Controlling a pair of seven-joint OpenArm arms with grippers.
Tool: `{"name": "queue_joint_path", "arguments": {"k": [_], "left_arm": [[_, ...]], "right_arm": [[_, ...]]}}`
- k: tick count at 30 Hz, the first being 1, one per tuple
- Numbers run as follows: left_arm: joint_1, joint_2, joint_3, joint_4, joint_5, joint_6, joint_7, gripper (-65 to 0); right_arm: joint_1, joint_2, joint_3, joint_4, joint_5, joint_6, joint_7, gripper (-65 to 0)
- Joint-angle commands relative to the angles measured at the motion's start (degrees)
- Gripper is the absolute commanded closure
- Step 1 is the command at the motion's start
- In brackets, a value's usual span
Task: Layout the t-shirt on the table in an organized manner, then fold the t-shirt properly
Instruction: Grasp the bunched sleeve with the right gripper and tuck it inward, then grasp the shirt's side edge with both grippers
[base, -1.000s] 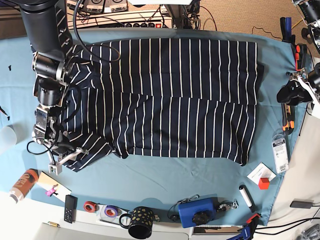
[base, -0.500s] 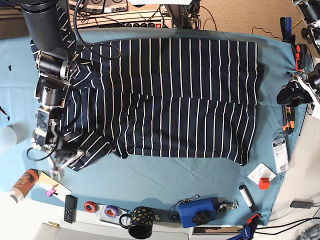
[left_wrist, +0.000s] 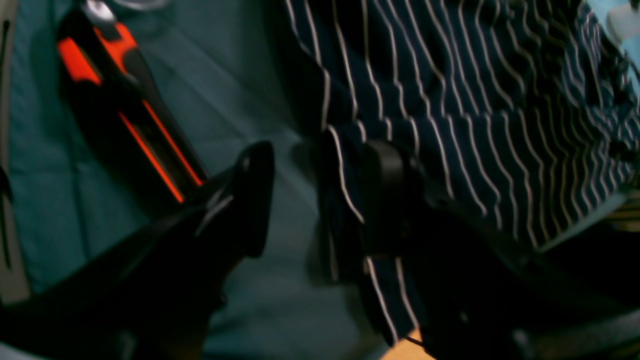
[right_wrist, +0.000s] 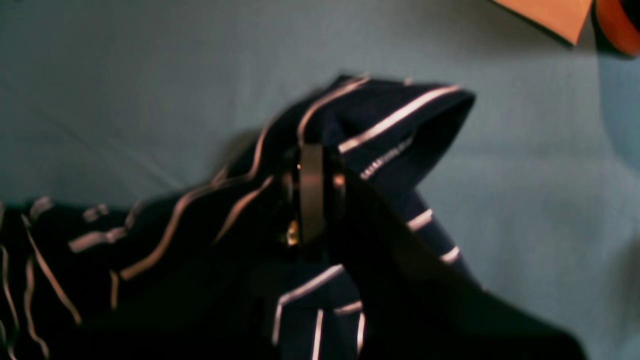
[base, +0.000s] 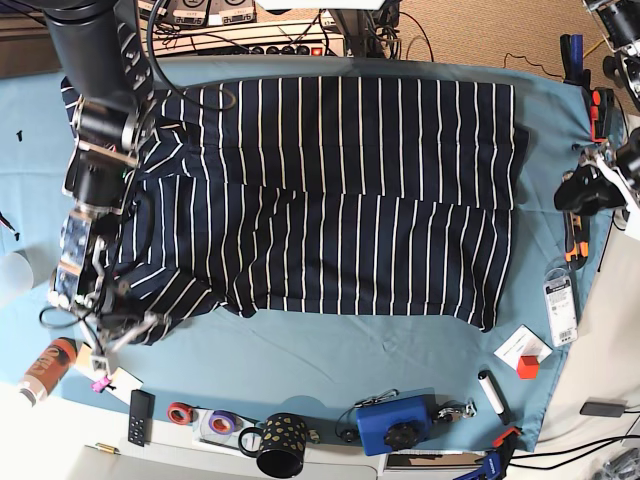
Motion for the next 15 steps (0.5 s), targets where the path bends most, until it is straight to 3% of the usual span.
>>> {"name": "queue_joint_path", "arguments": {"k": [1, 7, 12, 15], "left_arm": [[-1.5, -0.8, 0.2, 0.8, 0.0, -0.2, -2.5, -29.2], [-8.5, -0.1, 10.2, 0.7, 12.2, 0.0, -9.5, -29.3], [-18.3, -0.1, 24.3, -3.6, 25.7, 7.8, -16.3, -29.3], [-25.2, -0.1, 30.9, -9.7, 30.8, 10.3, -18.8, -29.3]], "right_arm": [[0.6, 0.9, 0.2, 3.0, 0.9, 0.3, 0.9, 0.0], [-7.5, 1.0, 0.2, 16.8, 1.5, 0.3, 0.9, 0.0], [-8.9, 1.0, 0.2, 20.1, 1.5, 0.2, -0.8, 0.0], [-9.0, 1.0, 0.2, 20.1, 1.5, 0.2, -1.0, 0.0]]}}
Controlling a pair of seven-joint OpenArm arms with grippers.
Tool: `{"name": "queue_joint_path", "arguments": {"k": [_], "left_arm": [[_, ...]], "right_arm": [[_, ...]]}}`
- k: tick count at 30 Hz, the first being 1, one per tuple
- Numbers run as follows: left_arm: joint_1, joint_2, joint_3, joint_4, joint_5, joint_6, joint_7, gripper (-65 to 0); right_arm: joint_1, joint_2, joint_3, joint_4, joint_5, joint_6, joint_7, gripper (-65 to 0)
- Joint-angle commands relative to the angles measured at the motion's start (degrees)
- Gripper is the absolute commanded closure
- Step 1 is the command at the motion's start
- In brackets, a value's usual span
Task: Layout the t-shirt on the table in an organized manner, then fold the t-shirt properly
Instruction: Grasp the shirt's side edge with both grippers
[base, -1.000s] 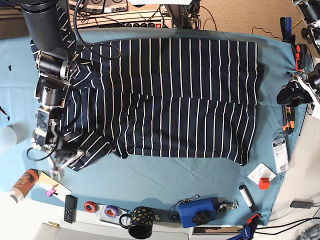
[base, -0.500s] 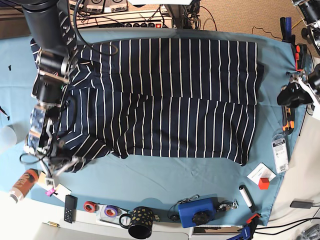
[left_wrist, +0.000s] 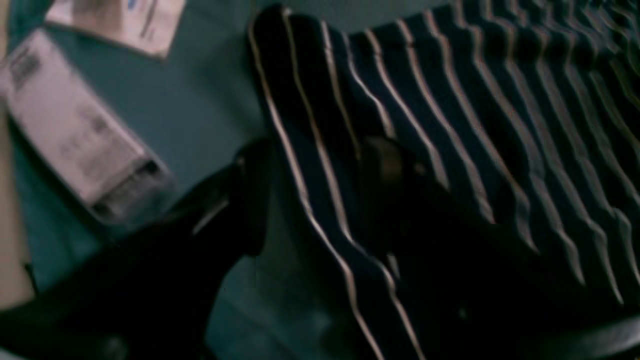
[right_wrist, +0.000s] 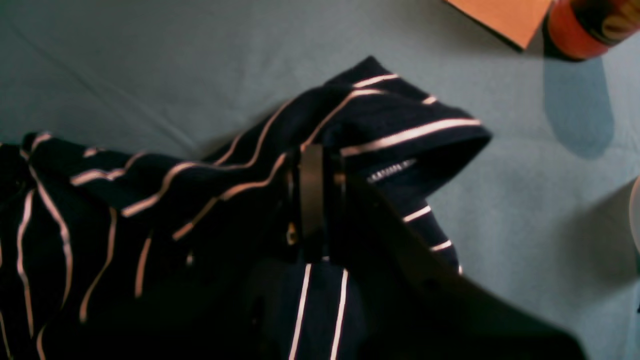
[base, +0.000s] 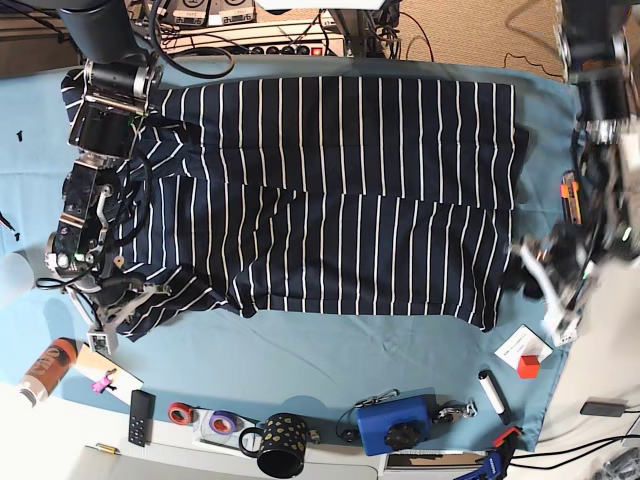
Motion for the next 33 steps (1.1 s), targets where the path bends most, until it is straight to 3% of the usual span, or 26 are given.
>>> {"name": "queue_joint_path", "arguments": {"k": [1, 6, 10, 13, 15, 19, 24, 26, 30, 33], "left_arm": [[-3.7, -1.0, 1.1, -1.8, -0.2, -0.1, -1.6, -29.5], [-15.7, 0.3, 4.9, -19.0, -0.3, -0.8, -3.6, -29.5], [-23.1, 2.3, 4.9, -33.6, -2.6, -6.8, -3.9, -29.5], [-26.4, 4.5, 4.9, -42.8, -2.2, -8.7, -5.4, -29.5], [-27.3, 6.0, 4.9, -47.1, 1.5, -8.0, -9.3, -29.5], [-26.5, 7.9, 4.8, -49.3, 8.0, -1.4, -14.4, -29.5], [-26.6, 8.8, 4.8, -49.3, 8.0, -1.4, -15.0, -28.9], [-26.6, 9.3, 4.8, -49.3, 8.9, -1.5, -15.2, -22.9], [-26.6, 10.1, 4.8, -49.2, 12.3, -2.7, -15.9, 0.0], [-26.6, 10.0, 4.8, -47.9, 12.2, -4.5, -15.6, 0.0]], "right_arm": [[1.8, 0.8, 0.2, 1.1, 0.3, 0.0, 1.2, 0.0], [1.8, 0.8, 0.2, 1.1, 0.3, 0.0, 1.1, 0.0], [1.8, 0.8, 0.2, 1.1, 0.3, 0.0, 1.0, 0.0], [1.8, 0.8, 0.2, 1.1, 0.3, 0.0, 0.9, 0.0], [1.8, 0.8, 0.2, 1.1, 0.3, 0.0, 0.7, 0.0], [1.8, 0.8, 0.2, 1.1, 0.3, 0.0, -0.5, 0.0], [1.7, 0.8, 0.2, 1.1, 0.3, 0.0, -1.1, 0.0], [1.7, 0.8, 0.2, 1.1, 0.3, 0.0, -1.0, 0.0], [1.8, 0.9, 0.2, 1.1, 0.3, 0.0, -1.0, 0.0], [1.8, 0.9, 0.2, 1.1, 0.3, 0.0, 0.0, 0.0]]}}
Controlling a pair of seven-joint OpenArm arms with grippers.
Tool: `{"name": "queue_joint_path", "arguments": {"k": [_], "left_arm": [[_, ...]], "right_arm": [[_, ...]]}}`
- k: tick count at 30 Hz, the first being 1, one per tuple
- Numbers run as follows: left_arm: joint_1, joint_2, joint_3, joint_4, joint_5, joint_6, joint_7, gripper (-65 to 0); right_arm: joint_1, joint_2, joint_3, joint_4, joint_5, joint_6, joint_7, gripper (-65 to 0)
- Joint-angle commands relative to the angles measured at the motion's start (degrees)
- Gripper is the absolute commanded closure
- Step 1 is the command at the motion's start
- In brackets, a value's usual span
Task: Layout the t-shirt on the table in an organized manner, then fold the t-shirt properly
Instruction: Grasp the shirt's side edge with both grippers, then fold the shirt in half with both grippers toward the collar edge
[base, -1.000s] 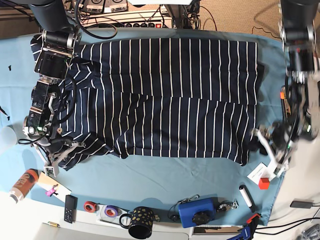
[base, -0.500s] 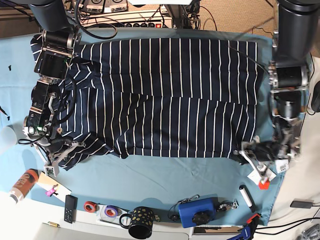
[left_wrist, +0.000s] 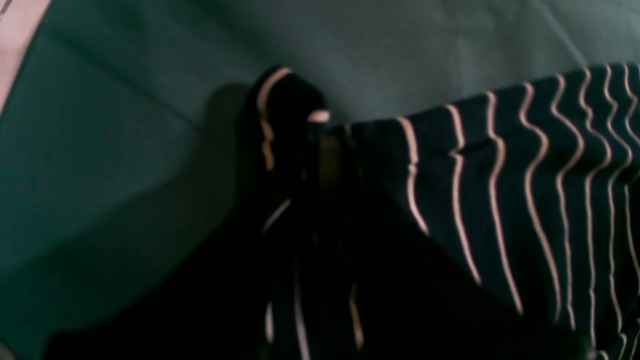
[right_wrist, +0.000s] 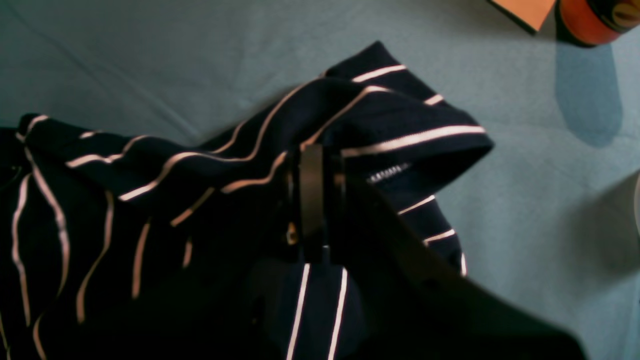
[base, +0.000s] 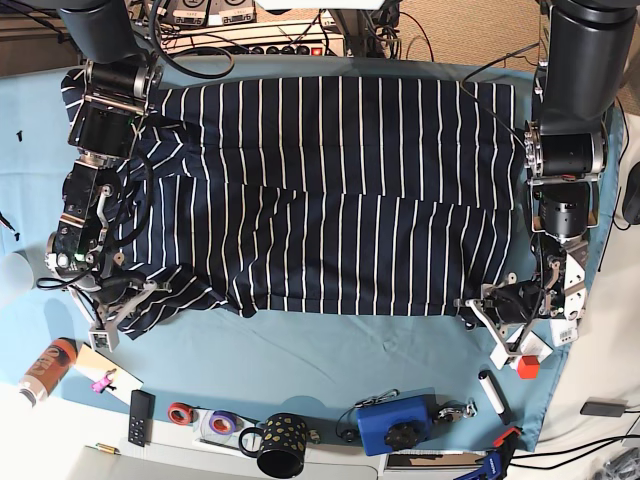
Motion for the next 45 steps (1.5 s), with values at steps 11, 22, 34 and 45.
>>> {"name": "queue_joint_path", "arguments": {"k": [11, 22, 34, 45], "left_arm": [[-2.1, -0.7, -0.1, 13.2, -3.9, 0.8, 10.1, 0.0], [-0.4, -6.4, -0.2, 14.4, -15.0, 0.9, 19.9, 0.0], [13.8, -7.6, -15.0, 26.8, -27.1, -2.2, 28.7, 0.0], [24.2, -6.4, -21.5, 45.9, -35.5, -4.9, 38.1, 0.0]], "right_arm": [[1.8, 5.7, 7.1, 1.1, 10.9, 1.0, 3.2, 0.0], [1.8, 10.6, 15.6, 1.3, 21.0, 4.8, -3.3, 0.0], [-5.2, 11.0, 16.3, 11.9, 24.0, 5.6, -8.9, 0.0], [-14.5, 10.8, 17.5, 23.2, 24.9, 5.4, -10.8, 0.0]]}}
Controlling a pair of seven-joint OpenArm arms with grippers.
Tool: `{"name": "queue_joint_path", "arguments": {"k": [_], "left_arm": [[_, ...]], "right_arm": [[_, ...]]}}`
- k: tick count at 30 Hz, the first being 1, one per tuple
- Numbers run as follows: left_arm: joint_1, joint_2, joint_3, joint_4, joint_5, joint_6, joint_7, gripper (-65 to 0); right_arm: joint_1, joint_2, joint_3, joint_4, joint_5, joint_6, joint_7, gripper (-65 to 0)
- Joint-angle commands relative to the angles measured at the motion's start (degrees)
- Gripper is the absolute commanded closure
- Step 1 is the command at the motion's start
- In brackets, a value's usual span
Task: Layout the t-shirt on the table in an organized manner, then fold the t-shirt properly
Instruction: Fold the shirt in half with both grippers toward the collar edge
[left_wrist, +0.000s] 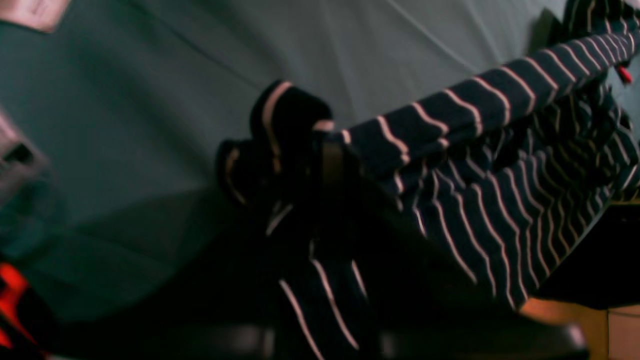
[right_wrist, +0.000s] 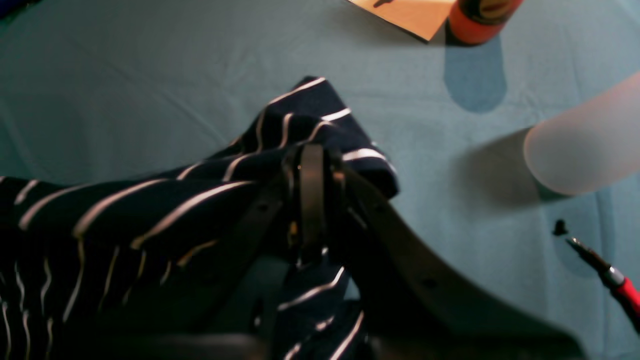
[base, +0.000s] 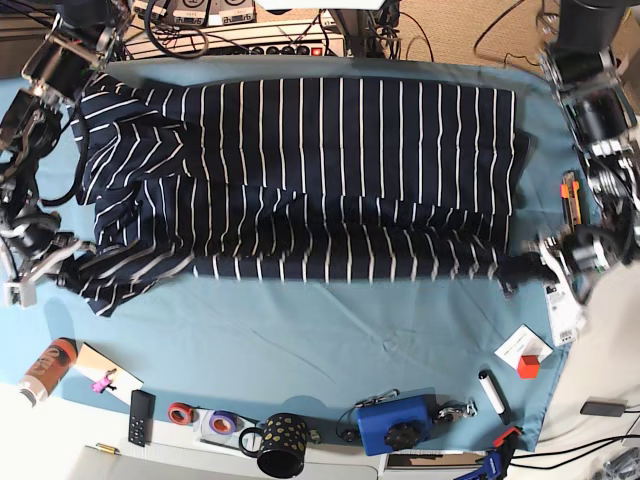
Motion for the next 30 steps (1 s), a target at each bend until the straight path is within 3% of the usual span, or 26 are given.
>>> {"name": "queue_joint_path", "arguments": {"k": [1, 11, 24, 30], "left_arm": [[0.3, -0.7, -0.3, 1.6, -1.1, 0.6, -0.2, 0.0], [12.2, 1.6, -0.3, 16.3, -1.0, 0.0, -0.7, 0.0], [15.5, 1.9, -3.0, 17.0, -1.0, 0.9, -0.3, 0.0], [18.1, 1.9, -3.1, 18.2, -2.5, 0.7, 0.0, 0.0]], "right_arm": [[-0.2, 1.4, 0.4, 1.5, 0.3, -0.1, 1.0, 0.0], [-9.3, 1.4, 7.3, 7.1, 4.2, 0.0, -0.8, 0.0], [-20.6, 1.4, 16.4, 7.3, 14.6, 2.6, -6.5, 0.0], [-24.3, 1.4, 22.9, 7.3, 22.2, 5.9, -9.6, 0.0]]}}
